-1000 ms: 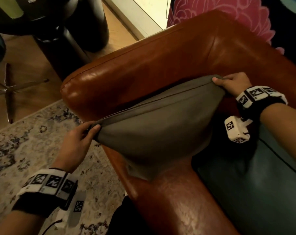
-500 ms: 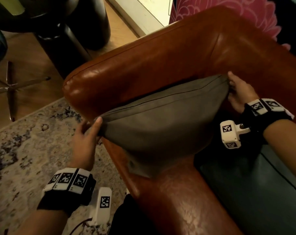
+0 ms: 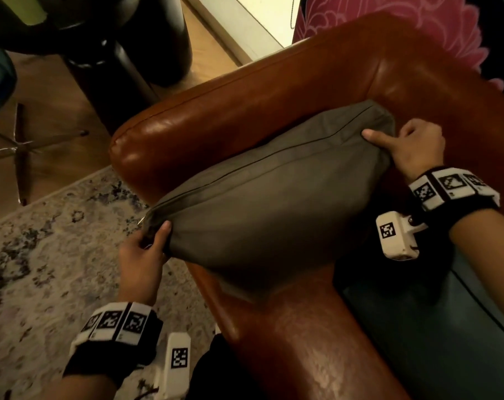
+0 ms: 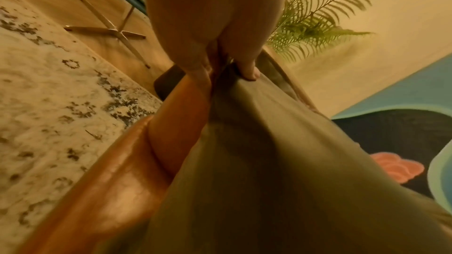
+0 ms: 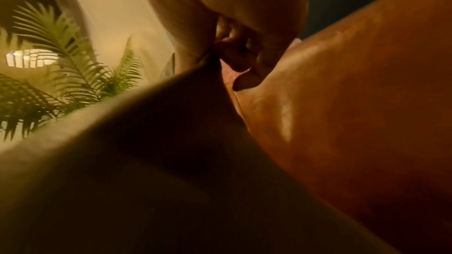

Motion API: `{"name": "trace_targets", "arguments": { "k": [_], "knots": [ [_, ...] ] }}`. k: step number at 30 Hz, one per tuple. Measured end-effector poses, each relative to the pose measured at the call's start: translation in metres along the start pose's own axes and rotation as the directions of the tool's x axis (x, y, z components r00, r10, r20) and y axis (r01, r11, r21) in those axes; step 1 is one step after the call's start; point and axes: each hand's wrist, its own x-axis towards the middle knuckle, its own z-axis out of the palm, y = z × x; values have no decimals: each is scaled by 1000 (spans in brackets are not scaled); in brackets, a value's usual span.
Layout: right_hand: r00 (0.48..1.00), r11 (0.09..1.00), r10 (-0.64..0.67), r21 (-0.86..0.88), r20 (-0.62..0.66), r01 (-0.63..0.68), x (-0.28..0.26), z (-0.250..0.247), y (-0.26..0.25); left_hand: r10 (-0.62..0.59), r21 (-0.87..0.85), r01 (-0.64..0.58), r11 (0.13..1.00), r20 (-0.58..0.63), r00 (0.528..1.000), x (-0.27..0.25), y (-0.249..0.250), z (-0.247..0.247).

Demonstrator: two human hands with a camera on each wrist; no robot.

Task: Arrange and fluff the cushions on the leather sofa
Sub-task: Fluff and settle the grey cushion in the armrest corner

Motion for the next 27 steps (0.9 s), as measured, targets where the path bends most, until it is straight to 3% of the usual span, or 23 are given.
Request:
{"name": "trace_targets", "arguments": {
  "k": [2,4,5,7,8,10,12,14,16,20,22,24,25,26,27],
  "knots": [
    [1000,1000,17,16,15,-17,-6,8,4,-16,35,15,999,17,1000,0,-4,-1],
    [997,987,61,148,36,-66,-4,19,10,-71,12,71,997,19,997,2,-3,2],
    [992,946,95,304,83,-116,-6,20,12,-108,-30,109,994,28,994,2,0,3],
    [940,759,149,575,306,-307,-10,20,19,-169,-88,173,981,54,984,1,1,5],
    [901,672,138,629,411,-390,-12,19,25,-189,-92,195,976,68,980,0,0,4],
    [875,656,136,620,465,-431,-21,15,29,-205,-77,212,974,93,974,-5,0,3],
    [950,738,111,616,293,-276,-20,11,32,-159,-42,164,986,102,982,-11,2,1],
    [991,805,37,583,131,-108,-15,4,34,-118,-27,121,992,108,987,-14,2,-1],
    [1000,870,16,494,10,-19,-8,0,38,-104,-22,107,994,105,989,-12,5,0],
    [998,990,-10,141,-56,18,-4,4,35,-117,9,116,993,79,990,-3,3,12],
    [990,979,-93,172,-102,109,-18,9,31,-99,6,99,995,38,994,-2,1,20],
    [941,929,-292,181,-171,321,-61,20,21,-91,4,91,996,9,996,-5,-3,24],
    [894,884,-424,152,-144,443,-89,32,19,-92,12,92,996,1,996,-6,-6,25],
    [813,806,-579,104,-60,582,-118,46,18,-85,28,86,996,-6,996,-7,-8,25],
    [677,679,-734,24,45,734,-144,65,19,-77,47,77,996,-15,997,-7,-8,26]
  ]
}}
